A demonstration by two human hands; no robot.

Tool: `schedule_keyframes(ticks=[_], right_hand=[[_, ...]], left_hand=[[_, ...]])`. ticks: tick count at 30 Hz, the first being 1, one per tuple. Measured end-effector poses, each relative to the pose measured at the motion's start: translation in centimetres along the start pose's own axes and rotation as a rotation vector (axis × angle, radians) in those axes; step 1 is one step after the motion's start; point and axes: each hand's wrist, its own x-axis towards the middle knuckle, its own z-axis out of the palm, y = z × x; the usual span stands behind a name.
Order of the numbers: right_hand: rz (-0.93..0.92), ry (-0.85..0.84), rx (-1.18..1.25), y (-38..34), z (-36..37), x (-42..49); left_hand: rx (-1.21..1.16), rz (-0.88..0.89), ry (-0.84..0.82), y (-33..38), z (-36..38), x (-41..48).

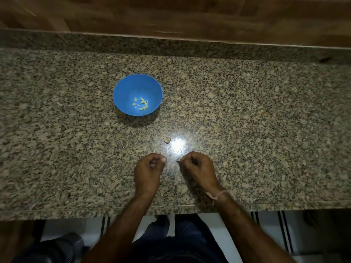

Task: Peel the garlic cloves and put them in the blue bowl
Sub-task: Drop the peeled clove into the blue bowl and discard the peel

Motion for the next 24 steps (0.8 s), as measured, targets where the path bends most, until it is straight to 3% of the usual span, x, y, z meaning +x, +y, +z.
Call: schedule_keyframes(ticks=[5,11,15,24], right_hand=[[-0.018,-0.132,-0.006,-0.4,2.8,-0.9],[0.038,-0.343,0.086,-1.9,5.8,-1.7],[-0.037,-0.497,0.03,-3.9,8.1,-2.5],[-0.105,-0.919,-0.135,-6.0,21.8,-12.4]], left_hand=[[-0.12,-0.072,0.076,-1.4,-2.2,-0.8],[-0.265,-0.188,0.279,-2.2,-5.2,-3.6],[-0.423,-0.284,0.432,-3.0,-7.3,-6.8],[-0.656,-0.315,0.864,-9.3,-17.3,-17.3]])
